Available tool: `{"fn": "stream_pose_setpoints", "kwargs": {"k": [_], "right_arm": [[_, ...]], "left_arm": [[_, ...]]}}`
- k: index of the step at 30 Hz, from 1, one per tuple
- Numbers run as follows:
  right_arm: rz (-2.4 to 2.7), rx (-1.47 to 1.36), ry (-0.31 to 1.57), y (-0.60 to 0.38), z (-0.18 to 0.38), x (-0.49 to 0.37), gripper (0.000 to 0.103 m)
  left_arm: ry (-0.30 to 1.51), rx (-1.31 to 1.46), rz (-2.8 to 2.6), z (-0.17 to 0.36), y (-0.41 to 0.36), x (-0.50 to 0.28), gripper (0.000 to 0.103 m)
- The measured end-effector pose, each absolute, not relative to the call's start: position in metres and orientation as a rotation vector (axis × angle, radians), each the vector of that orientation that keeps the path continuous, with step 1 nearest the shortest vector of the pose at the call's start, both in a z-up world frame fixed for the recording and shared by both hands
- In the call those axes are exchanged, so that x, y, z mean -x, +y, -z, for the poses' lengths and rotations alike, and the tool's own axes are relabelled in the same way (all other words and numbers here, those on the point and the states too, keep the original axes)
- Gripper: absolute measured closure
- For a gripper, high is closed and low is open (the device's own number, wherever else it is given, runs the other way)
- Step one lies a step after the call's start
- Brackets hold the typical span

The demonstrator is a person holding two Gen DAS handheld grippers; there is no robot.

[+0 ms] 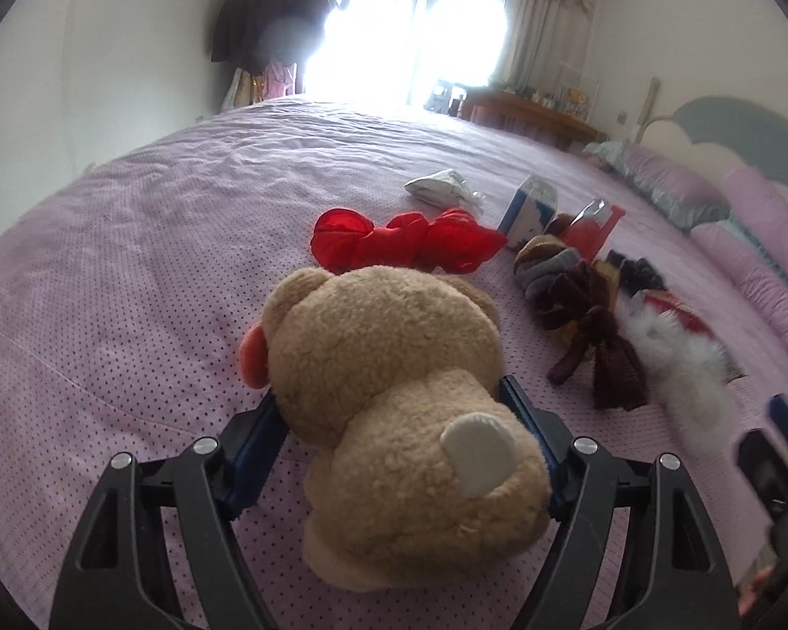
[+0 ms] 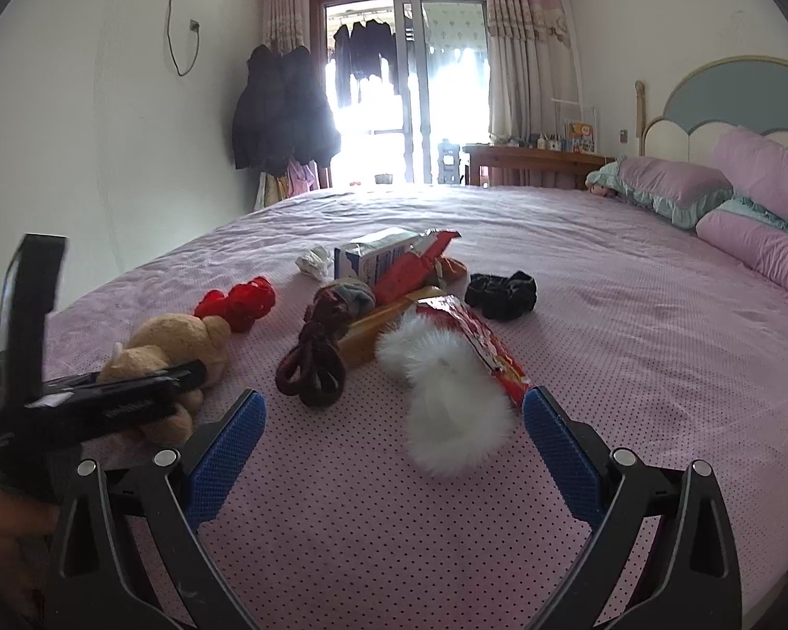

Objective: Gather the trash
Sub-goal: 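Grasp the tan teddy bear with the left gripper while the right gripper grasps the white fluffy toy, then carry both toys to the yellow bucket and open both grippers over it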

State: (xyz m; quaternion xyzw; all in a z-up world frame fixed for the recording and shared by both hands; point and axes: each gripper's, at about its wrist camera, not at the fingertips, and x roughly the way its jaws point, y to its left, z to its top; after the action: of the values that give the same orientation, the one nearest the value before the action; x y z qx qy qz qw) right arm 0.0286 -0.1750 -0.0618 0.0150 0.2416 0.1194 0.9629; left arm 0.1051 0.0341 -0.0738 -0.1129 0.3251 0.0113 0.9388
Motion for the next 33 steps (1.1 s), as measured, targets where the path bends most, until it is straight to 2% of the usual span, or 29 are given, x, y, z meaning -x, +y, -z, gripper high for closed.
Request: {"fn": "stream_pose_setpoints", "kwargs": {"k": [12,14,17,18,19,21,23,33], "right_arm": [[-0.277,-0.241,0.646,-0.214,0.086,-0.071,0.009],[-0.283,-0.262,0.664,-0.217,0.089,-0.076,0.011],[-0.285,-0.261,0.698,-0.215,0.091,-0.085,0.022],[-0.294,-0.259,0.709,-0.213,0.092,-0.088,0.041],[-0.303,-0.260,0.723,-0.212,0.095,-0.092,0.064],[-0.305,-0.268,0.737,-0.213,0.099,-0.095,0.083],[-0.312,-0.269,0.722,-0.214,0.098,-0.090,0.086],[-0.391,-0.213,0.541,-0.225,0.048,-0.012,0.087]], "left_arm": [[0.587,0.269,0.073,0.052,0.033,-0.078,0.026],[0.578,0.271,0.087,0.048,0.031,-0.077,0.026],[0.567,0.267,0.104,0.043,0.028,-0.077,0.025],[0.566,0.267,0.107,0.043,0.027,-0.076,0.025],[0.566,0.266,0.112,0.042,0.025,-0.077,0.025],[0.567,0.264,0.120,0.042,0.022,-0.075,0.025],[0.570,0.258,0.130,0.041,0.020,-0.073,0.025],[0.553,0.232,0.233,0.031,-0.007,-0.048,0.025]]}}
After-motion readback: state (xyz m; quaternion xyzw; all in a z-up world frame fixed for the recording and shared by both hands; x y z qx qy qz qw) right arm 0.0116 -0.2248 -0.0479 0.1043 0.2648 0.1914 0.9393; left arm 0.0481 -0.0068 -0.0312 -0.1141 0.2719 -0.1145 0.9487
